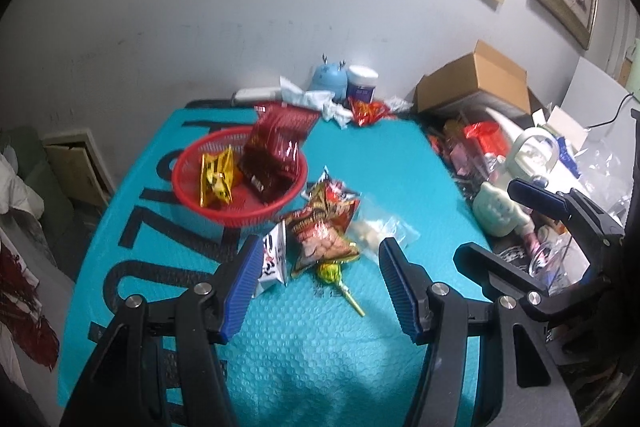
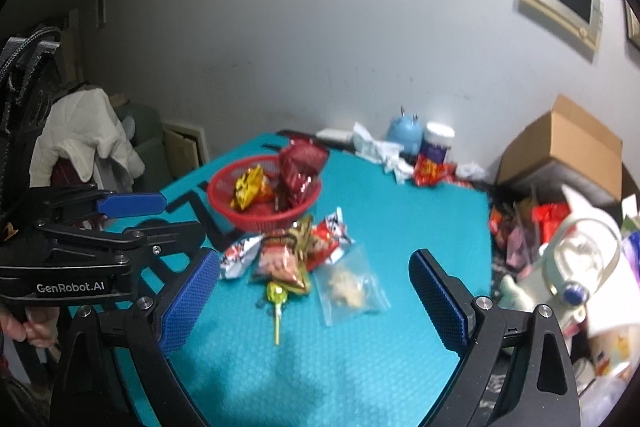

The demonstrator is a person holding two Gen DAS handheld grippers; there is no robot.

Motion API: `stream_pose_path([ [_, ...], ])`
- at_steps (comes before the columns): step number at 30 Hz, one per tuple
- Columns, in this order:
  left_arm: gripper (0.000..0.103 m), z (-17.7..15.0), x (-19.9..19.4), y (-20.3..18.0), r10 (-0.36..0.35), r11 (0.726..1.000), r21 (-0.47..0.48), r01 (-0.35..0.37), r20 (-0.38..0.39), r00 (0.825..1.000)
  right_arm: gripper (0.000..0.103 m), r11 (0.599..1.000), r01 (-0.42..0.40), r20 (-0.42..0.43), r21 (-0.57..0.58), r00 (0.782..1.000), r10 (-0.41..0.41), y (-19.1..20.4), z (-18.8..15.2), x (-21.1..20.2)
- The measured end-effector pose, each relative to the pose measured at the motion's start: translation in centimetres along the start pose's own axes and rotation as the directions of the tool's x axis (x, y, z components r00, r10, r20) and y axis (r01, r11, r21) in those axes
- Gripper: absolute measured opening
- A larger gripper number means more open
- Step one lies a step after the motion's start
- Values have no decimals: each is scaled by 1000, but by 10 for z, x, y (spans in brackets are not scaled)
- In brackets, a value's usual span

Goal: Organize snacks
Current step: 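Lift both grippers away from the basket back over the table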

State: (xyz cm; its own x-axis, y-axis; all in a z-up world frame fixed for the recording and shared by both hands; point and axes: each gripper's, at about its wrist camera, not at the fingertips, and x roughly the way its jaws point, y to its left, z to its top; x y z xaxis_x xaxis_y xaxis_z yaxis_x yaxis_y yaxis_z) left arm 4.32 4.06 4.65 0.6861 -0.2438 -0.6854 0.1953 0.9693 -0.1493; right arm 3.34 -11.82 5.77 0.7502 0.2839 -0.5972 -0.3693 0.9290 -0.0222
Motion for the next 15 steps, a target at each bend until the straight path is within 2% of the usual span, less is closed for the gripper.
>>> stream_pose_path([
  [7, 59, -11, 35, 5, -16, 1000, -24, 14, -76, 997, 97, 1000, -17, -72, 25, 997, 19, -9, -16, 28],
  [15, 59, -13, 72, 18, -4, 998, -59, -5, -143, 990, 97, 998, -12, -145, 58, 989, 20, -23, -25, 65],
])
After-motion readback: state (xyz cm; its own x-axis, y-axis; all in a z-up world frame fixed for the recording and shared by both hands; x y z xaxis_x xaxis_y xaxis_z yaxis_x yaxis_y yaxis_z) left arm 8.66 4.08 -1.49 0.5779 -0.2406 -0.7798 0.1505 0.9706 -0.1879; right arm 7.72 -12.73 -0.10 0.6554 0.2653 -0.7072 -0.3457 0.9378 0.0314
